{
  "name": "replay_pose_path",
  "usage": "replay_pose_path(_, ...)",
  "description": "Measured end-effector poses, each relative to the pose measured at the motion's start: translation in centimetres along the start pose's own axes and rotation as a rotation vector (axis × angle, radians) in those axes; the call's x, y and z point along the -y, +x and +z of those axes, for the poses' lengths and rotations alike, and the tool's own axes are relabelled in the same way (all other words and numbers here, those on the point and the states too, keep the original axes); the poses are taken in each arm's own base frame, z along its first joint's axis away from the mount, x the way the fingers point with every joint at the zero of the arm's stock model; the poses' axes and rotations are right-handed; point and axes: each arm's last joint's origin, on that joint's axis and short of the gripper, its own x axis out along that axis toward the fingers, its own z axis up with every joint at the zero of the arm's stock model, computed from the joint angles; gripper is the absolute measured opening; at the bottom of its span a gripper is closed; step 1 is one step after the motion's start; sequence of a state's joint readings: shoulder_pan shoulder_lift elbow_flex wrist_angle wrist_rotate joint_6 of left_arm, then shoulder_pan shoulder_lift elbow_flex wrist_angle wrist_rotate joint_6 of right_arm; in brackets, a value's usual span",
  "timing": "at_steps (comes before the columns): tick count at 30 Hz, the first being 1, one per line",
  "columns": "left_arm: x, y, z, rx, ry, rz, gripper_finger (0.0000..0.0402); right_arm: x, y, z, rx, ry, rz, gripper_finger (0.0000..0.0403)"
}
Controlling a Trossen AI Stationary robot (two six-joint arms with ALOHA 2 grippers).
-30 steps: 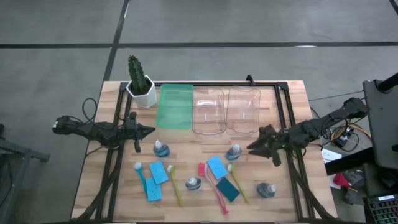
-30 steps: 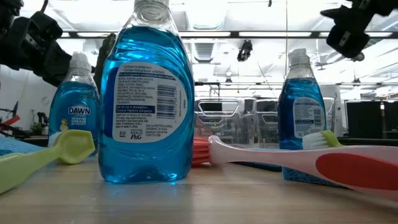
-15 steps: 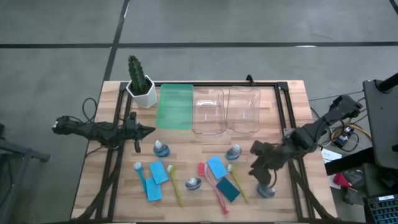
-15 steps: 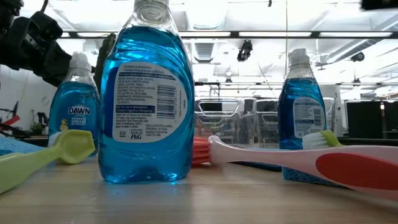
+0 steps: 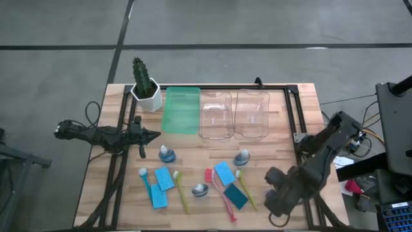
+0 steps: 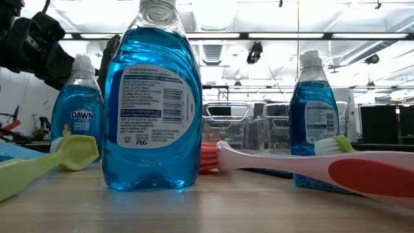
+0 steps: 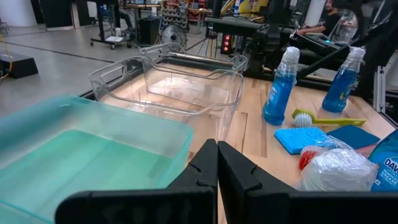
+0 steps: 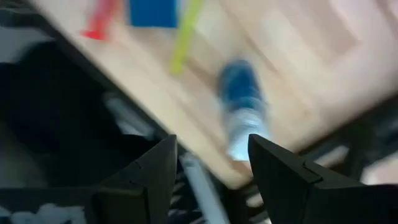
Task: Pick & Place Kitchen Sink Supplies
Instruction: Put the blue dishwashing liquid bottle into the right transparent bin
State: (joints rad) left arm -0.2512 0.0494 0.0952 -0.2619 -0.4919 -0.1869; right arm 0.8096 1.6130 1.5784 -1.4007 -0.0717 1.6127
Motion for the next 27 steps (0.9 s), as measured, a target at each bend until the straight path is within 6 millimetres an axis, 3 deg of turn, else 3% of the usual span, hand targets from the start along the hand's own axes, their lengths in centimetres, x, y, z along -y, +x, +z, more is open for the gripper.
replay_pose_path(8, 0.0, 0.0, 0.0, 0.0, 0.0, 0.0, 0.0005, -1.4, 2.1, -0.8, -0.014, -0.016, -0.106, 0.0194)
replay_pose_path(27, 0.0, 0.0, 0.0, 0.0, 0.0, 0.0, 0.0005, -0.9, 2.1, -0.8, 0.0, -0.014, -0.171, 0.0194)
